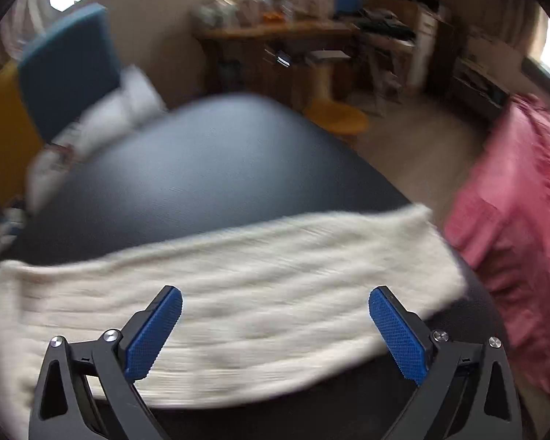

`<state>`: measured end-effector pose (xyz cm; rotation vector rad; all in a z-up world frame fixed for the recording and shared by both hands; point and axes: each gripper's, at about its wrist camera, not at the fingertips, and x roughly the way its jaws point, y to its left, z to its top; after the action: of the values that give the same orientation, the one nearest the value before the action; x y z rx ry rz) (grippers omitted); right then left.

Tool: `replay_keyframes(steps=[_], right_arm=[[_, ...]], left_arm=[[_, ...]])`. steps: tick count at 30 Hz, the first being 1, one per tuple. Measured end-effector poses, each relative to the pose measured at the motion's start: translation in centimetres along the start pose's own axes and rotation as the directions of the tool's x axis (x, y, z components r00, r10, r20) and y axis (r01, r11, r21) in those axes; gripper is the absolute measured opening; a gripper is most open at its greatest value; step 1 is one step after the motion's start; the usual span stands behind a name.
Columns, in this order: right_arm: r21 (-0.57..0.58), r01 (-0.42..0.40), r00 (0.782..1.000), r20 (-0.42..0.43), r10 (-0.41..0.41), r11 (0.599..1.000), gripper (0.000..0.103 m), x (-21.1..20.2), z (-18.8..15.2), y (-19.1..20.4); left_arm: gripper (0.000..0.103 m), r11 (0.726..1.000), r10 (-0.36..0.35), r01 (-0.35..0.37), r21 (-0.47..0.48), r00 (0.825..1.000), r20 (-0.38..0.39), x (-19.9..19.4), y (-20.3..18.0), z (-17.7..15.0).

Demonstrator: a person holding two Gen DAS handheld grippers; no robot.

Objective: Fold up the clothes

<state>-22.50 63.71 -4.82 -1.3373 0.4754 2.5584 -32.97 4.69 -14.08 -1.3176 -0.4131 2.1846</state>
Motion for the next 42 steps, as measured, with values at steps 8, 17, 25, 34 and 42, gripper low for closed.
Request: replay_keyframes(steps=[8, 17, 25, 34, 42], right_arm=[[-0.352, -0.460, 0.888, -0.206, 0.412, 0.815, 0.103, 0.4, -4.2, 23.7], [-0.488, -0.434, 0.901, -0.233, 0.367, 0.757, 0.103, 3.5, -8.7, 31.9], [-0.450, -0.478, 0.875, -0.171, 0.452, 0.754, 0.103, 2.9, -9.4, 30.3], [-0.459, -0.458, 0.884, -0.142, 0.446, 0.761, 0.103, 2.2, -9.9, 30.6], [-0.498, -0.406, 0.908, -0.125, 0.399, 0.766, 0.103, 1.8, -10.4, 31.1]], left_arm=[[0.019, 0.997, -0.058, 0.053, -0.064, 0.995, -0.075, 1.0, 5.6, 6.4], [0.021, 0.986, -0.157, 0.141, -0.091, 0.967, -0.200, 6.6, 7.5, 9.2], [0.021, 0.956, -0.292, 0.290, -0.042, 0.930, -0.224, 7.7, 5.2, 9.7], [0.002, 0.989, -0.095, 0.113, 0.097, 0.980, -0.176, 8.7, 3.6, 10.6], [0.007, 1.000, -0.025, 0.027, 0.007, 0.989, -0.143, 7.8, 5.1, 10.8]])
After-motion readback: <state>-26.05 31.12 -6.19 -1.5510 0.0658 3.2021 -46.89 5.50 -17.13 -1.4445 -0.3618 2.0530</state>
